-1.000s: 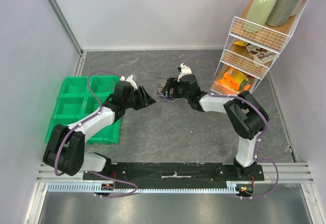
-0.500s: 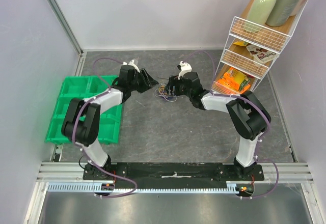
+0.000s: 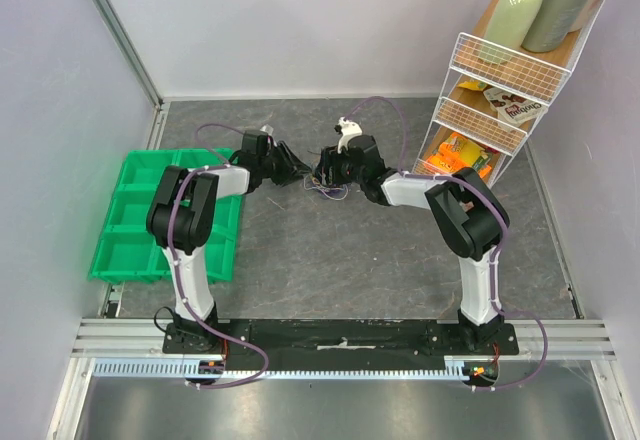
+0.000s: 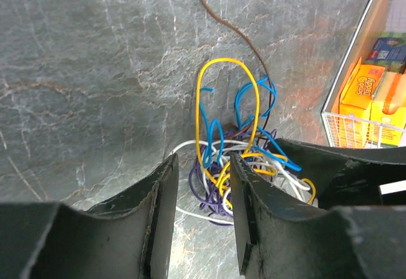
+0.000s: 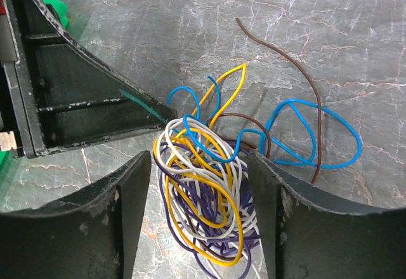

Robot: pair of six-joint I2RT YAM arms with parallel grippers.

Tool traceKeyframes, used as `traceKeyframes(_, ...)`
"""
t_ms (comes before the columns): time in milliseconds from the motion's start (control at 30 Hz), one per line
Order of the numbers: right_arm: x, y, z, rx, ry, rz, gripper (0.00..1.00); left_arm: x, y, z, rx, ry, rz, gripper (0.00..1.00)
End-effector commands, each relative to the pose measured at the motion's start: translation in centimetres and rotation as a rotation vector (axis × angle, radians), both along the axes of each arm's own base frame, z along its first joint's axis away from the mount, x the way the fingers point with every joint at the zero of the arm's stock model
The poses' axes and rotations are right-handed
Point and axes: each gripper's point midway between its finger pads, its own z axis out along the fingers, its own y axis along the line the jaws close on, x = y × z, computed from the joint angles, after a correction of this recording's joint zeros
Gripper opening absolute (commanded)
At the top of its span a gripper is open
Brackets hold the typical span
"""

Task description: Untangle the cables

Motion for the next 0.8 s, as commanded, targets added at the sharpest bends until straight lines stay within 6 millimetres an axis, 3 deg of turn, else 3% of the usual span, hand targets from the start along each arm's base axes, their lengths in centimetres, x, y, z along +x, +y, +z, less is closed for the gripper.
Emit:
traceKeyframes(0, 0.8, 1.0, 1.0, 0.023, -0.016, 0.02, 0.69, 2.4, -0.8, 1.7, -0.031, -0.064, 0.011, 0.44)
traceKeyframes(167, 1.1, 0.7, 0.3, 0.002, 0.004, -0.008, 0.69, 2.9, -1.0, -0.2, -0.011, -0.02, 0.001, 0.34)
traceKeyframes(233, 1.3, 0.5, -0.2, -0.02, 0.011, -0.023, 0.7, 3.0, -1.1, -0.3, -0.009, -0.022, -0.005, 0.25)
traceKeyframes(333, 1.6, 0.4, -1.1, -0.043, 0.033, -0.04, 0.67, 2.7, -1.1, 0.7, 0.002, -0.035, -0.024, 0.02)
traceKeyframes(500, 2.4, -0.4, -2.4, -0.125, 0.047, -0.131, 0.31, 1.5, 0.0, 7.6, 0.01, -0.193, -0.003, 0.02)
traceKeyframes(567, 2.6, -0.7, -2.5, -0.143, 0.048, -0.159, 0.27, 0.4, 0.8, 11.3, 0.016, -0.267, 0.016, 0.02)
traceKeyframes(767, 3.8, -3.7, -1.7, -0.226, 0.003, -0.301, 0.14, -4.4, 3.8, 19.6, 0.074, -0.418, 0.073, 0.02)
